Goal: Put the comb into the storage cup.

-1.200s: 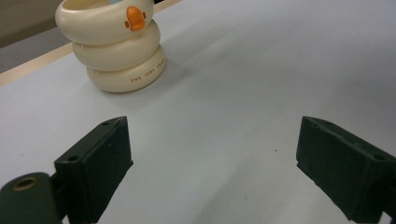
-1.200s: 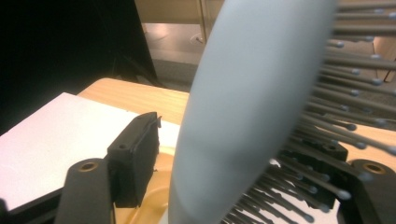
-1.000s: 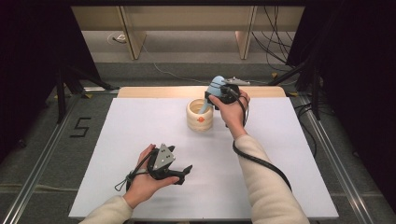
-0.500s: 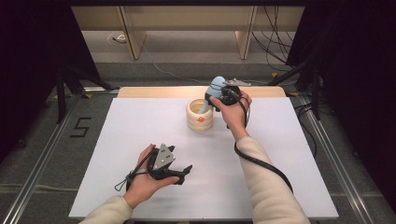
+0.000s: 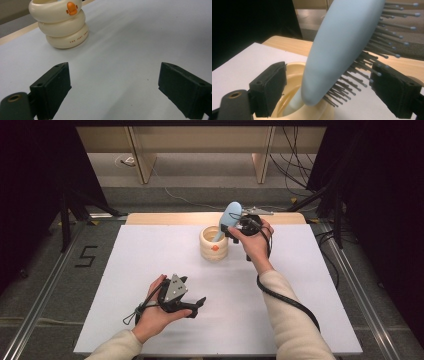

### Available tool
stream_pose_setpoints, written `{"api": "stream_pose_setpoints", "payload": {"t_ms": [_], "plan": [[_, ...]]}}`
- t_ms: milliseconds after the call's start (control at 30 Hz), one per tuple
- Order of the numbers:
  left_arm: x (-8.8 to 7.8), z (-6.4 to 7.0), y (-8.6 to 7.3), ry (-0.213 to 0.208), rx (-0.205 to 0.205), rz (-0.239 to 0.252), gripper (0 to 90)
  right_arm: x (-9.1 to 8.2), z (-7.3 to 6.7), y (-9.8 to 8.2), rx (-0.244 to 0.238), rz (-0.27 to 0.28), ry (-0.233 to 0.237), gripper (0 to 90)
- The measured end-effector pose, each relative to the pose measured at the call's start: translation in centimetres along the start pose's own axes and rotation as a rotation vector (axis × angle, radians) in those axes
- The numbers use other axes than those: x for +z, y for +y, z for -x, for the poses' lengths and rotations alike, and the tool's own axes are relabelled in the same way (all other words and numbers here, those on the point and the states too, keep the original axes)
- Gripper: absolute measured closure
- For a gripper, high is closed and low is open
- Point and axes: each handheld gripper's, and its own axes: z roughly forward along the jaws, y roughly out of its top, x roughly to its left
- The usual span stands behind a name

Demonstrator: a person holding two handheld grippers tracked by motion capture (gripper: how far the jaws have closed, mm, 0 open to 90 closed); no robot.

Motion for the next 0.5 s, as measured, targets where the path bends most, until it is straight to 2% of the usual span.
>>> {"api": "stream_pose_setpoints", "payload": {"t_ms": [500], "plan": [[0.0, 0.0, 0.0, 0.002, 0.001, -0.004, 10.2, -1.6, -0.3, -0.6, -0.051, -0.029, 0.013, 12.0]]}}
